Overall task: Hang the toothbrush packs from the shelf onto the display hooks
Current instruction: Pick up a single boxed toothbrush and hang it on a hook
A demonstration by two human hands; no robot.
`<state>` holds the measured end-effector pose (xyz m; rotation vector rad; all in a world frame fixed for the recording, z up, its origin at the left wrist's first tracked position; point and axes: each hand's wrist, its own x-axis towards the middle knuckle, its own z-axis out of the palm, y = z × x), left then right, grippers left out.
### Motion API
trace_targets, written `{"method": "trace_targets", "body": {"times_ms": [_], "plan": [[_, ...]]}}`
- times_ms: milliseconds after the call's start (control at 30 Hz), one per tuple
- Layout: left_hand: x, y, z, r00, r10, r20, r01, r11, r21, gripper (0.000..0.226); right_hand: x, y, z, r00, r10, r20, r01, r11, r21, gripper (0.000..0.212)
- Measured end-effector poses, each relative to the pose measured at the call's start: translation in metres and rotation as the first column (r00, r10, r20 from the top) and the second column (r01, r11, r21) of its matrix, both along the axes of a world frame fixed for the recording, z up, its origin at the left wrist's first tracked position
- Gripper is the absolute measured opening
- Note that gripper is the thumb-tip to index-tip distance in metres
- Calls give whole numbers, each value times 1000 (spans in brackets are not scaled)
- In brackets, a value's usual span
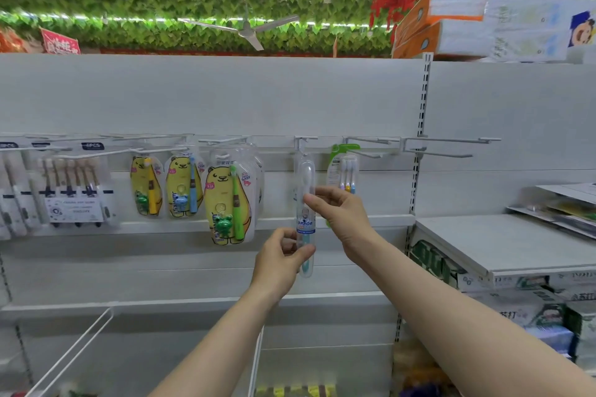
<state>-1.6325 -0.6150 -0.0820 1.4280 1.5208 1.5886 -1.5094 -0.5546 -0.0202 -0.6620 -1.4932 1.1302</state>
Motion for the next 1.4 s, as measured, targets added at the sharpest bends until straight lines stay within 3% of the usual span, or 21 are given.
{"method": "trace_targets", "body": {"times_ms": [733, 1233, 1400], "plan": [[-37, 130, -3, 991, 110, 70, -107, 993, -49, 23, -37, 121, 4, 998, 38, 54, -37, 999, -23, 19], [-29, 152, -9, 974, 199, 107, -193, 979, -66, 24, -36, 156, -2, 987, 82, 141, -84, 996, 6, 18], [-23, 142, -9, 974, 205, 98, -198, 978, -69, 28, -36, 150, -2, 985, 49, 163, -47, 999, -13, 30]]}}
